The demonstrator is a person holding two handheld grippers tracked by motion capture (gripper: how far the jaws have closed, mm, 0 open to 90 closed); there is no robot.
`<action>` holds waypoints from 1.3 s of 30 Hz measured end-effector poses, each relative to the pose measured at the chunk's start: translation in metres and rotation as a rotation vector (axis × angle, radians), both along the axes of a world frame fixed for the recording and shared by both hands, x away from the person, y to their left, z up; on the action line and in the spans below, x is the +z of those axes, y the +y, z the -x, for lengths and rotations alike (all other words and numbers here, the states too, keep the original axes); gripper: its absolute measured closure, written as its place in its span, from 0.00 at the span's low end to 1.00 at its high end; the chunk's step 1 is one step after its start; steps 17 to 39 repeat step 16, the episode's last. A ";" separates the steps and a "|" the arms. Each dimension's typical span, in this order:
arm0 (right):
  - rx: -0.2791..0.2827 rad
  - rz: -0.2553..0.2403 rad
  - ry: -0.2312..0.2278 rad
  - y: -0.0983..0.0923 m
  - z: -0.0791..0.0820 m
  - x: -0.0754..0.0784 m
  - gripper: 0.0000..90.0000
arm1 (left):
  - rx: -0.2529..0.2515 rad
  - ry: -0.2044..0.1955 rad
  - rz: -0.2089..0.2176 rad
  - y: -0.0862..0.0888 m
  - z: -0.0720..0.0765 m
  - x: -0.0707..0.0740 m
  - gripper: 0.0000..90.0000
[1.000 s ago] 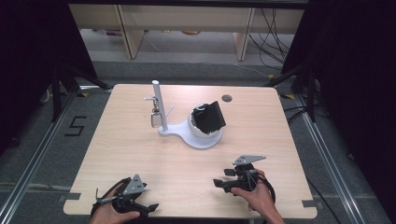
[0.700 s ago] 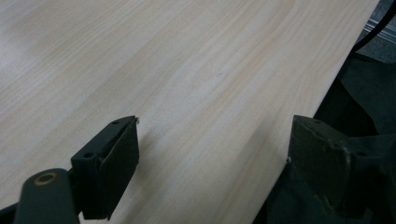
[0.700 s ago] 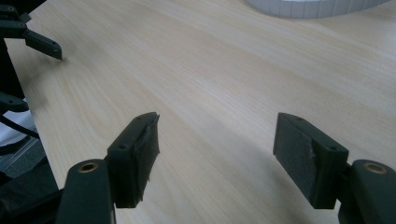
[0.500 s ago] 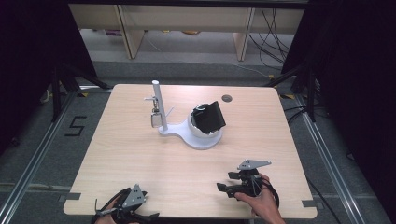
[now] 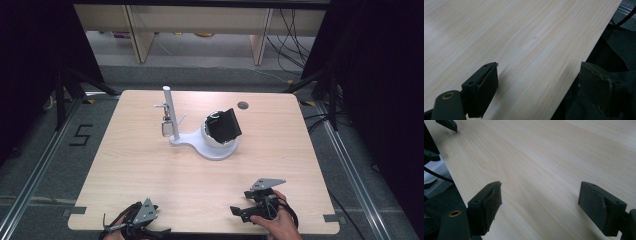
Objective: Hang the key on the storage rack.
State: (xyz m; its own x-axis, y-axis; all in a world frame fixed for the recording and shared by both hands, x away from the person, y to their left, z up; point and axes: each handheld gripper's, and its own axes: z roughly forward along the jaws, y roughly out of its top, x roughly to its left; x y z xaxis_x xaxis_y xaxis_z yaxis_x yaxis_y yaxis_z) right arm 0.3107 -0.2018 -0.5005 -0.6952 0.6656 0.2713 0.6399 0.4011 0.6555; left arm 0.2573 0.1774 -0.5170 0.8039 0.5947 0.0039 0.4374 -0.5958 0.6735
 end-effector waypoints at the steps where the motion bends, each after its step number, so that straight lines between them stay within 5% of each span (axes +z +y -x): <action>1: 0.005 0.016 -0.001 0.001 0.000 0.000 0.22 | 0.001 0.002 0.005 0.000 0.000 0.000 0.18; 8: 0.027 0.007 0.016 0.003 0.000 -0.001 0.23 | 0.007 0.006 0.014 0.001 -0.003 0.000 0.18; 10: 0.031 0.013 0.006 0.003 -0.001 0.000 0.23 | 0.030 0.035 0.051 0.002 -0.003 0.000 0.18; 39: -0.002 0.024 -0.008 0.004 0.000 -0.001 0.23 | 0.044 0.033 0.052 0.003 -0.004 0.000 0.18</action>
